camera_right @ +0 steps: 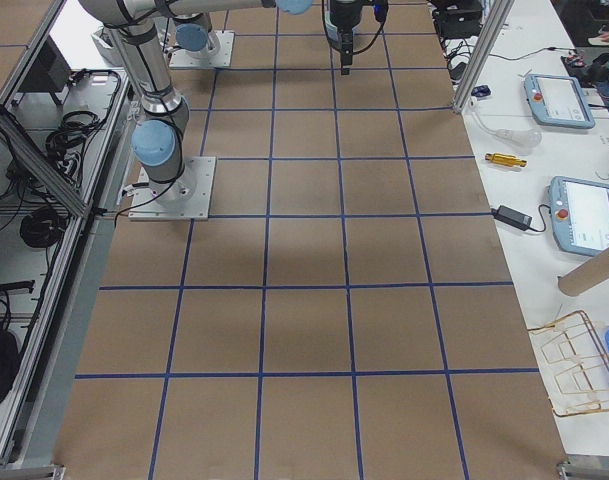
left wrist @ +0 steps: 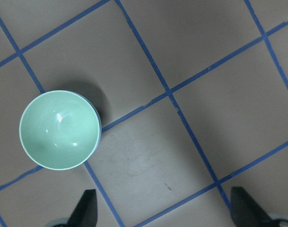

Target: Stack green bowl on blue bowl

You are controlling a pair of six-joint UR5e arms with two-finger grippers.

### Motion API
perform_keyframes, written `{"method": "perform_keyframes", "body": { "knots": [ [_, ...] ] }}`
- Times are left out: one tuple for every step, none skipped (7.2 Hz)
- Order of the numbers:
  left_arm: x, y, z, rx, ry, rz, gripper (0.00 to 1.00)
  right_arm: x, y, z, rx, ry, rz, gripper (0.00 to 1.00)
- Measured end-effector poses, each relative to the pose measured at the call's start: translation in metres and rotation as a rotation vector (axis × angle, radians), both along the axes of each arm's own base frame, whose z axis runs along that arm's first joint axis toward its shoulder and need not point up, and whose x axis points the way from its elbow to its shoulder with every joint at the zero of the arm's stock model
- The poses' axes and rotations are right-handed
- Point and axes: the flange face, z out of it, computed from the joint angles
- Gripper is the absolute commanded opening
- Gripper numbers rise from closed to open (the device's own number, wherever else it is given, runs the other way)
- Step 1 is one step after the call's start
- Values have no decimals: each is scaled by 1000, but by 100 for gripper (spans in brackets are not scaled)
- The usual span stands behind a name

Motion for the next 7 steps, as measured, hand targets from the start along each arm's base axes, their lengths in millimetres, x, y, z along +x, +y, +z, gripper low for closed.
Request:
{"method": "perform_keyframes", "body": {
  "knots": [
    [-15,0,1,4,-1,82,100,0,0,0,0,0,0,100],
    [-22,-1,4,4,-10,136,100,0,0,0,0,0,0,100],
    [-24,-3,8,9,-24,165,100,0,0,0,0,1,0,100],
    [-24,-5,11,13,-33,179,100,0,0,0,0,1,0,100],
    [-25,-6,10,17,-36,183,100,0,0,0,0,1,0,100],
    [-25,-7,10,19,-36,184,100,0,0,0,0,1,0,100],
    [-26,-7,10,19,-35,183,100,0,0,0,0,1,0,100]
  ]
}}
